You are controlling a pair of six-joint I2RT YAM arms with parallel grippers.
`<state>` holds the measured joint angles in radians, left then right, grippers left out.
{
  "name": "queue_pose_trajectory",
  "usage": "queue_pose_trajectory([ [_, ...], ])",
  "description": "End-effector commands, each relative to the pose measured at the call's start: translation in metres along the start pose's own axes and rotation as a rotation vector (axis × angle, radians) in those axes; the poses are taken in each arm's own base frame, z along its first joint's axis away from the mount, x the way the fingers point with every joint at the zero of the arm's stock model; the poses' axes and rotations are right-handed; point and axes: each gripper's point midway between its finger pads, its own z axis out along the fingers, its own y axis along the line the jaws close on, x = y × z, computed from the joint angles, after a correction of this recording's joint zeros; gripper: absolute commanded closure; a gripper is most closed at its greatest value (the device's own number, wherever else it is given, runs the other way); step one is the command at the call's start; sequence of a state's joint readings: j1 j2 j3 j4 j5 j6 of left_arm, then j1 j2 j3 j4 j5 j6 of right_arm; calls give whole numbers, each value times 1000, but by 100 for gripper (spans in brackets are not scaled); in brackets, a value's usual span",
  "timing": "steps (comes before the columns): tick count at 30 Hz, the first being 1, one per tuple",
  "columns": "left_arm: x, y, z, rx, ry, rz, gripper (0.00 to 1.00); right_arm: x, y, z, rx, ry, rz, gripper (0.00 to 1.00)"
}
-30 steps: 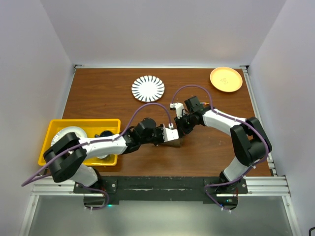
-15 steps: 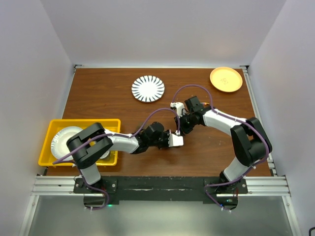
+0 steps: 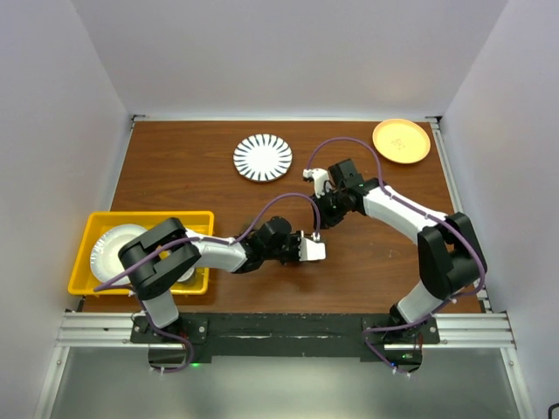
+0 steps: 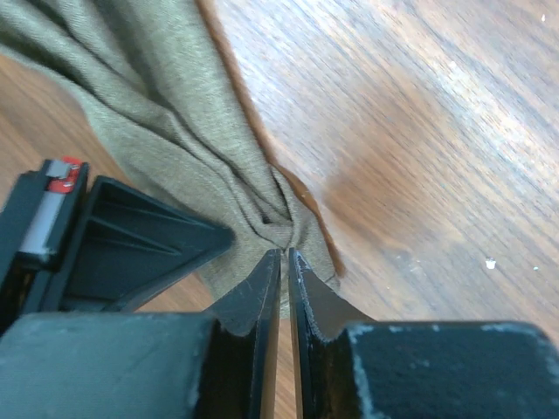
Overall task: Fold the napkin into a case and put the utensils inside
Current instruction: Stuff the top corner of the smaller-rectangle-folded napkin at the center of the board.
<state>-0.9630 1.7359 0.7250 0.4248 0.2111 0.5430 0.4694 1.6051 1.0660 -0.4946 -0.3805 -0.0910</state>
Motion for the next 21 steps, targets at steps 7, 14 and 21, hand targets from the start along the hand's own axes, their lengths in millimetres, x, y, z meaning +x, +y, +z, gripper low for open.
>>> queue_pose_trajectory([
  [7,-3,0,3,11,-7,3,100,29,-8,10,28,123,15,84],
  [14,-3,0,4,11,-3,4,100,37,-5,20,16,150,22,83],
  [21,-5,2,4,8,-5,4,100,42,-4,26,16,175,3,85],
])
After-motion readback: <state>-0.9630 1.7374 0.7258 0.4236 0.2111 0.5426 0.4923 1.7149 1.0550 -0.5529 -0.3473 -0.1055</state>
